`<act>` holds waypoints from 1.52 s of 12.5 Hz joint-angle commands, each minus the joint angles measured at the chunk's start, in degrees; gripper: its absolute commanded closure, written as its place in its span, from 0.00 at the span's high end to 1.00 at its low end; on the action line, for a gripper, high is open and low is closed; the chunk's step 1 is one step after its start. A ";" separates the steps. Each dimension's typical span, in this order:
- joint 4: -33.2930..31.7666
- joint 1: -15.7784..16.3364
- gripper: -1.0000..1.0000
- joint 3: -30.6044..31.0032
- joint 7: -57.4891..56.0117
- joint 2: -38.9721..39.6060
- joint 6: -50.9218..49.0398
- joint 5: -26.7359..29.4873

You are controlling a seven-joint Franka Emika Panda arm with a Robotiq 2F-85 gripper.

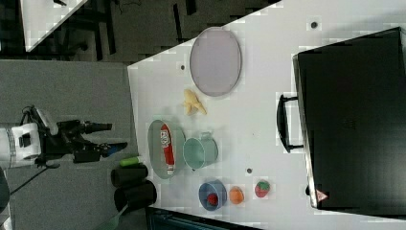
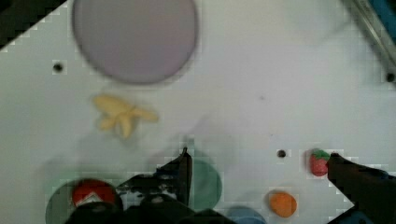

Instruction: Pick ketchup from strainer and place it on the table

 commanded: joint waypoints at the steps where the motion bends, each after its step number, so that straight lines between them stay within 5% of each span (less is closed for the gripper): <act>1: -0.43 2.22 1.00 9.07 2.68 2.41 0.82 0.31; 10: -10.71 2.76 1.00 27.67 3.83 11.96 20.40 0.16; 15: -22.07 3.14 1.00 28.86 4.86 18.74 42.68 -5.01; 19: -25.01 3.24 1.00 28.57 13.67 27.11 53.14 -11.51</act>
